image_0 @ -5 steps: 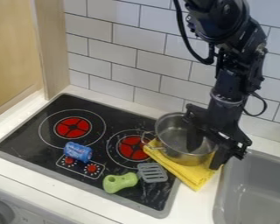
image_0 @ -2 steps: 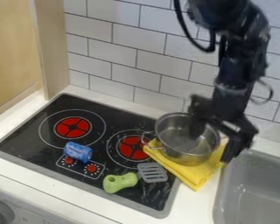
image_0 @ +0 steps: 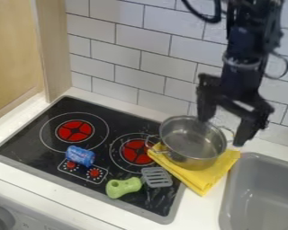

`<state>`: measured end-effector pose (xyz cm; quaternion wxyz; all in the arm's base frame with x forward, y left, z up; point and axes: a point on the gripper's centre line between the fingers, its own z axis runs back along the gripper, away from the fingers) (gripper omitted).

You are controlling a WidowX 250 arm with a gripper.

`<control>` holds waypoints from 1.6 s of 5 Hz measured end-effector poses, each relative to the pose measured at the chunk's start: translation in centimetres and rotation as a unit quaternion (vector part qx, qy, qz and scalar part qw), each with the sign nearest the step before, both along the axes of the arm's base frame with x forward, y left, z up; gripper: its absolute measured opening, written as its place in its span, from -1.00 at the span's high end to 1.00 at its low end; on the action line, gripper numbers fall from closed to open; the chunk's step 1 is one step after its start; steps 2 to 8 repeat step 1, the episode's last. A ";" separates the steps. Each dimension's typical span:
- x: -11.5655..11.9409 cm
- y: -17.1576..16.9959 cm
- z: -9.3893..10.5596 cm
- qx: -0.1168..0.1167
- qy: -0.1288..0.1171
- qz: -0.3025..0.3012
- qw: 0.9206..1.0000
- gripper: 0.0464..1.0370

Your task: Move the silver pot on top of the yellow cloth

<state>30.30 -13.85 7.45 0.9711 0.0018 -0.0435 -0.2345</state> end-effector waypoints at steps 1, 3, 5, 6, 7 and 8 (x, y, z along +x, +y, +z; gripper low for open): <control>-0.5 -0.3 1.4 -0.054 0.009 -0.022 0.998 -0.92; -0.5 -0.3 1.4 -0.054 0.009 -0.022 0.998 -0.92; -0.5 -0.3 1.4 -0.054 0.009 -0.022 0.998 -0.92; -0.5 -0.3 1.4 -0.054 0.009 -0.022 0.998 -0.92; -0.5 -0.3 1.4 -0.054 0.009 -0.022 0.998 -0.92; -0.5 -0.3 1.4 -0.054 0.009 -0.022 0.998 -0.92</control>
